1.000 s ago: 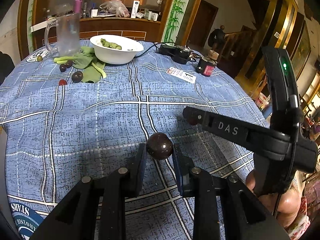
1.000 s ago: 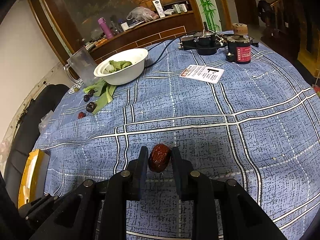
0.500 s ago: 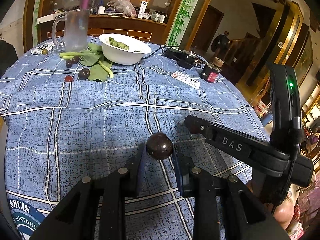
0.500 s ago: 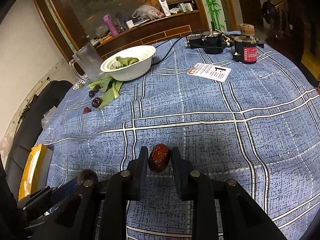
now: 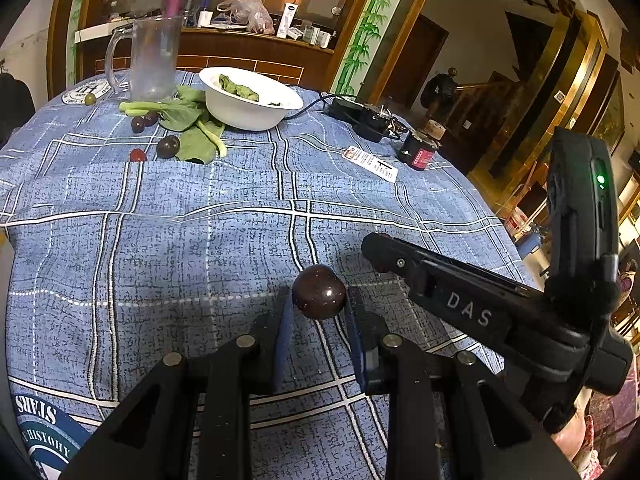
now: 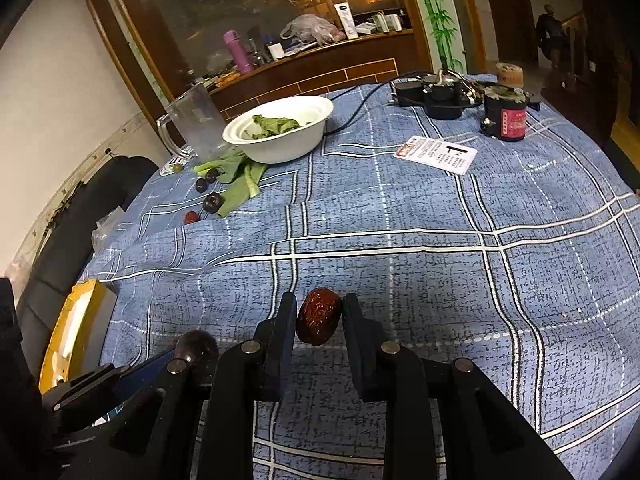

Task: Organize fruits
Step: 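Grasp the last dark plum with the left tool while the right tool holds the date, then release the plum into the tray with the left tool while the right tool drops the date there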

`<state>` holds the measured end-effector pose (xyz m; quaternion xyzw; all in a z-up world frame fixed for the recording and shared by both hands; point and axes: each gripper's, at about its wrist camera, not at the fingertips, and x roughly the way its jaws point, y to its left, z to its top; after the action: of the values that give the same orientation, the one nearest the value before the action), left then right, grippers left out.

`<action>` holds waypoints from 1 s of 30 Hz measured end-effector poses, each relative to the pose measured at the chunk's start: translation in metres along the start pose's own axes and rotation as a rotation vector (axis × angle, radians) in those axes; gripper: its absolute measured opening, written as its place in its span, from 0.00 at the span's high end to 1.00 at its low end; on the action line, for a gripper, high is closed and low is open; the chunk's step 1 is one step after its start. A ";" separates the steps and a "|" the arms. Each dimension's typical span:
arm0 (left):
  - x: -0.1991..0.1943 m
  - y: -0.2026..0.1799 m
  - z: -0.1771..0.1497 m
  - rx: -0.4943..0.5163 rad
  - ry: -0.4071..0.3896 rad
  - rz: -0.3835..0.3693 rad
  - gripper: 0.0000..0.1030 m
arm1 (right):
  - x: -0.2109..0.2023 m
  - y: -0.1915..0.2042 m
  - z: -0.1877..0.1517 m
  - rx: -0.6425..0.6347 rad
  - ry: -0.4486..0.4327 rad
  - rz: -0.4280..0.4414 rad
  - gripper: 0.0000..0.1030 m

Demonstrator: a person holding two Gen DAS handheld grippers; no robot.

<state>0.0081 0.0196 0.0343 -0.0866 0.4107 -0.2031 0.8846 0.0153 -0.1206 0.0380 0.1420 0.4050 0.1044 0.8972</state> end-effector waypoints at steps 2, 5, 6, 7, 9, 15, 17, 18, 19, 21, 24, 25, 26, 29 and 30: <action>-0.001 0.001 0.002 -0.004 -0.011 0.002 0.76 | -0.002 0.002 -0.001 -0.015 -0.012 -0.014 0.76; -0.008 0.003 0.004 -0.002 -0.036 0.006 0.76 | -0.007 0.002 0.000 -0.017 -0.042 -0.042 0.76; -0.010 0.005 0.005 -0.008 -0.044 0.003 0.76 | -0.011 0.002 0.000 -0.014 -0.048 -0.060 0.76; -0.013 0.007 0.005 -0.016 -0.049 -0.003 0.76 | -0.017 0.001 -0.001 -0.003 -0.056 -0.070 0.76; -0.017 0.008 0.007 -0.033 -0.059 -0.018 0.76 | -0.034 0.001 -0.006 0.014 -0.071 -0.072 0.76; -0.047 -0.002 0.000 -0.008 -0.152 -0.020 0.76 | -0.092 0.003 -0.043 0.031 -0.069 -0.116 0.76; -0.057 -0.006 -0.006 0.016 -0.168 0.015 0.76 | -0.110 0.004 -0.057 0.036 -0.071 -0.127 0.76; -0.063 -0.006 -0.011 0.024 -0.172 0.030 0.76 | -0.117 0.005 -0.062 0.036 -0.073 -0.129 0.76; -0.071 -0.005 -0.016 0.022 -0.173 0.029 0.76 | -0.125 0.006 -0.067 0.035 -0.077 -0.130 0.76; -0.088 0.000 -0.026 0.013 -0.169 0.022 0.76 | -0.138 0.009 -0.075 0.027 -0.087 -0.127 0.76; -0.122 0.014 -0.040 -0.021 -0.196 0.053 0.76 | -0.149 0.018 -0.083 0.015 -0.094 -0.110 0.76; -0.135 0.022 -0.045 -0.044 -0.211 0.066 0.76 | -0.150 0.022 -0.085 0.012 -0.094 -0.101 0.76; -0.147 0.028 -0.049 -0.061 -0.228 0.080 0.76 | -0.151 0.028 -0.087 0.010 -0.093 -0.086 0.76; -0.183 0.053 -0.059 -0.113 -0.287 0.164 0.76 | -0.151 0.046 -0.090 -0.010 -0.091 -0.046 0.76; -0.194 0.062 -0.062 -0.120 -0.306 0.204 0.76 | -0.150 0.054 -0.090 -0.023 -0.088 -0.029 0.76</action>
<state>-0.1341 0.1601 0.1087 -0.1270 0.2896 -0.0721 0.9459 -0.1540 -0.1005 0.1039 0.1304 0.3658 0.0895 0.9171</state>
